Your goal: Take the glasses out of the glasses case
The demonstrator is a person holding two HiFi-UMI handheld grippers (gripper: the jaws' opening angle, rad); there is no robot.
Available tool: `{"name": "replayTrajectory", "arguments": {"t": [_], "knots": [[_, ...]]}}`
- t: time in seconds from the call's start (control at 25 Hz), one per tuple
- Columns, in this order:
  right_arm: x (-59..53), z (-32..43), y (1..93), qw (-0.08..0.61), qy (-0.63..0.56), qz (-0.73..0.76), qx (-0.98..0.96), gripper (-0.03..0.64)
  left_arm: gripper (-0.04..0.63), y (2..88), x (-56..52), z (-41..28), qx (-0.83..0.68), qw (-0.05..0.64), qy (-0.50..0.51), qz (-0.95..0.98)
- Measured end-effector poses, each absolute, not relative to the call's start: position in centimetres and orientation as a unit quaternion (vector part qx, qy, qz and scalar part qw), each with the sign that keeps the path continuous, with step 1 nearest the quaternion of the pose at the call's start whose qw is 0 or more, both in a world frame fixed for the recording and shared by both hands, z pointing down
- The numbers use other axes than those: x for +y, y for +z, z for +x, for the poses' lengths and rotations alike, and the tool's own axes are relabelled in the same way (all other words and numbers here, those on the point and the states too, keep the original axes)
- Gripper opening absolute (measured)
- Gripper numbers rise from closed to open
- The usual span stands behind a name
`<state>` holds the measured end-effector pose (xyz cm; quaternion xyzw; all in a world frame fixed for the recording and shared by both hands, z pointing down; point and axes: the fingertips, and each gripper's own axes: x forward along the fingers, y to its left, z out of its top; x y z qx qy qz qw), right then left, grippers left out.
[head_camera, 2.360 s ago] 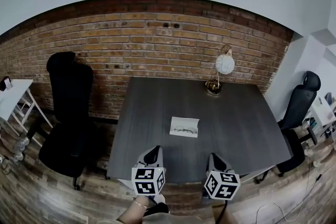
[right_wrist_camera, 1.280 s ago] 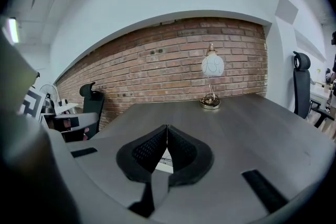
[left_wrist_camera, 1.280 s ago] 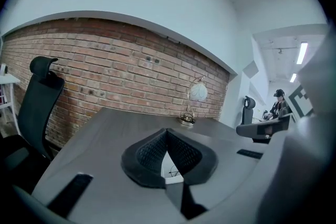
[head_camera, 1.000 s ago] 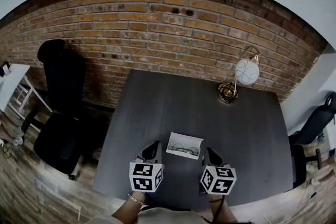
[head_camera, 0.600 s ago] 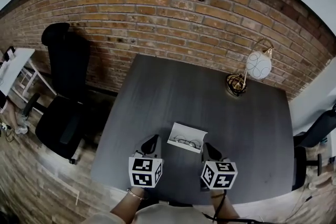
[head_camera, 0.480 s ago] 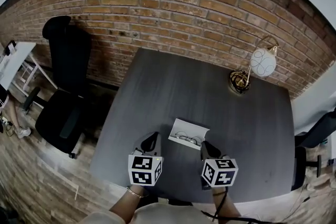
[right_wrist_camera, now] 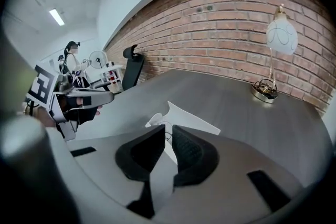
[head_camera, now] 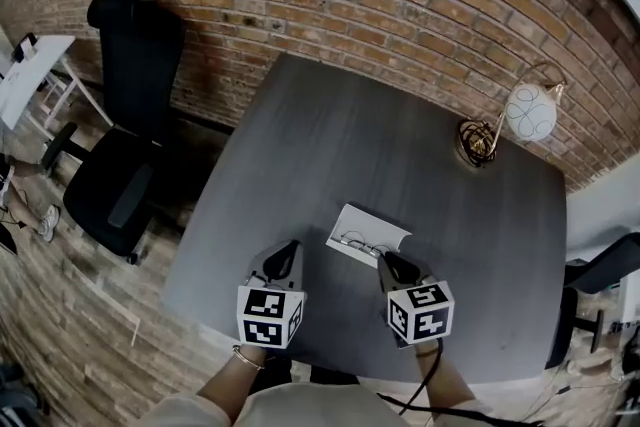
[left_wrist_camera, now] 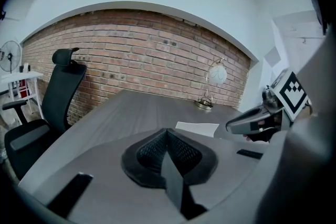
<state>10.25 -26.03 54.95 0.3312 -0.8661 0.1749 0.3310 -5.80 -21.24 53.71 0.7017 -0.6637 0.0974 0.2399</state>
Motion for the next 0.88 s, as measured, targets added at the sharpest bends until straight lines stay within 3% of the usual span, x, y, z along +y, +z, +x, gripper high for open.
{"name": "replayTrajectory", "arguments": {"t": [0.2, 0.32, 0.88], "knots": [[-26.1, 10.1, 55.8, 0.359, 0.160, 0.303, -0.868, 0.041, 0.017, 54.6, -20.4, -6.1, -0.667, 0.251, 0.095, 0.695], [-26.0, 10.2, 56.4, 0.374, 0.153, 0.293, -0.866, 0.098, 0.017, 54.8, -20.1, -6.1, -0.669, 0.252, 0.093, 0.693], [-26.8, 9.2, 58.2, 0.441, 0.084, 0.194, -0.872, 0.098, 0.017, 56.5, -18.8, -6.3, -0.683, 0.269, 0.093, 0.673]]}}
